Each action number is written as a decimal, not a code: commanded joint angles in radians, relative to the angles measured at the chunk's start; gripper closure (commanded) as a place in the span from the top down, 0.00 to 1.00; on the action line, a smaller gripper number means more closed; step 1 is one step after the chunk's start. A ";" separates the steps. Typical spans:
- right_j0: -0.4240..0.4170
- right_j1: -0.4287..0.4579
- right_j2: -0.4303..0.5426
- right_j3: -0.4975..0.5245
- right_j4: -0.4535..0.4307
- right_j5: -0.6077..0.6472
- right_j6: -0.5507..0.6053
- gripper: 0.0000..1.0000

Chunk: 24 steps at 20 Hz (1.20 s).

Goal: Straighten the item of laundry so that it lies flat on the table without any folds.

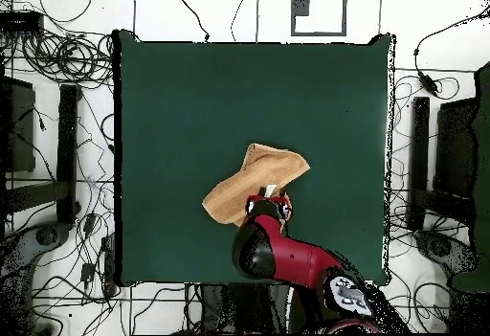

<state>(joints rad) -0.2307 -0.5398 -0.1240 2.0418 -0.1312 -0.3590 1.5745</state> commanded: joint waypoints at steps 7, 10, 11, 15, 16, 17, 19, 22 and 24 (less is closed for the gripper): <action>0.018 -0.035 0.138 0.045 0.045 0.126 0.229 1.00; 0.027 -0.018 0.140 0.040 0.065 0.128 0.241 1.00; 0.031 -0.007 0.140 0.036 0.071 0.119 0.246 1.00; 0.027 0.029 0.144 0.025 0.081 0.084 0.262 1.00; 0.024 0.034 0.145 0.024 0.081 0.077 0.265 1.00; 0.023 0.044 0.147 0.021 0.084 0.064 0.270 1.00; 0.019 0.067 0.154 0.012 0.084 0.040 0.278 1.00; 0.014 0.103 0.166 -0.002 0.083 0.004 0.290 1.00; 0.010 0.119 0.172 -0.010 0.082 -0.012 0.295 1.00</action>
<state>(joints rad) -0.2317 -0.5230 -0.1055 2.0534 -0.1155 -0.3594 1.5745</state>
